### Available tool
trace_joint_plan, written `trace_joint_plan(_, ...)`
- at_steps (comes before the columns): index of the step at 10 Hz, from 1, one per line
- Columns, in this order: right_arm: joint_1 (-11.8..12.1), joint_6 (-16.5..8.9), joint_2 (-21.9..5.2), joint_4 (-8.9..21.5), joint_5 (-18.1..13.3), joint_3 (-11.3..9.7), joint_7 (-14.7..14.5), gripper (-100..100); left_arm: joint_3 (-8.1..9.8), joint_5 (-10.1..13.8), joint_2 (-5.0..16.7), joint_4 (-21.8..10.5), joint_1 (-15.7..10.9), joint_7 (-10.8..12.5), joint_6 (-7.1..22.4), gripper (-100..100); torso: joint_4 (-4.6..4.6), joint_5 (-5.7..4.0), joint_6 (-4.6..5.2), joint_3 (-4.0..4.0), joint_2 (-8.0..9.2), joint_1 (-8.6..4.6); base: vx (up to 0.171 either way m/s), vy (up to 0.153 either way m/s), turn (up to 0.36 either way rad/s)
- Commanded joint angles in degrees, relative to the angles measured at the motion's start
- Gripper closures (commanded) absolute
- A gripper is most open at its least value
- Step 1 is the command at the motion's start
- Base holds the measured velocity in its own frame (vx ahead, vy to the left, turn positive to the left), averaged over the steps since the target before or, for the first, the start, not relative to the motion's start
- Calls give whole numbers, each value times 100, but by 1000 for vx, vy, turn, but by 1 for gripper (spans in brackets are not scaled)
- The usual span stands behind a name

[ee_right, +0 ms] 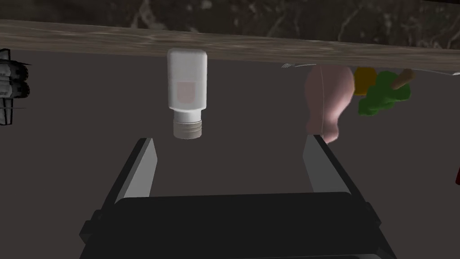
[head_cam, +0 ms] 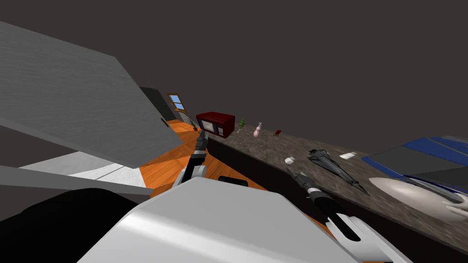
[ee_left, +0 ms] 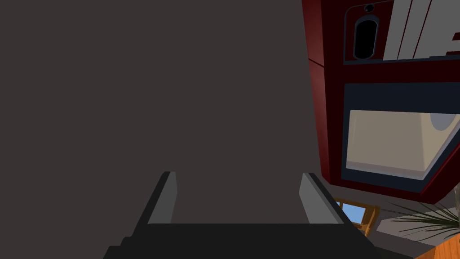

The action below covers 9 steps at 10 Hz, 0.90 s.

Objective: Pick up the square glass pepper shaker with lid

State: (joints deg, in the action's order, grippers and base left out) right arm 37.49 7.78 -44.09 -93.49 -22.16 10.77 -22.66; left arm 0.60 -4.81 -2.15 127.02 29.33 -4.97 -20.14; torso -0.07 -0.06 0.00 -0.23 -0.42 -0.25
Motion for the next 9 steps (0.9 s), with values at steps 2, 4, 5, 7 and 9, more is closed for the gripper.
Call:
trace_joint_plan(2,72,-81,-320,254,-116,104,25,-100,0,0,0,0,0,0,0,0,0,1,-1,-1,0,4,97,-48,215)
trace_joint_plan(4,122,-115,-507,397,-187,168,32,-100,0,0,0,0,0,0,0,0,-2,-2,0,-4,-6,-2,100,-62,182)
trace_joint_plan(5,69,-111,-450,368,-159,125,32,-100,0,0,0,0,0,0,0,0,-2,0,0,-4,-7,0,48,-31,39)
trace_joint_plan(7,71,-113,-464,375,-162,132,34,-100,0,0,-1,0,0,0,0,0,5,4,4,13,24,22,4,-3,-2)
trace_joint_plan(9,70,-113,-465,375,-162,132,34,100,0,0,-1,0,0,0,0,0,7,5,5,19,33,27,0,0,0)
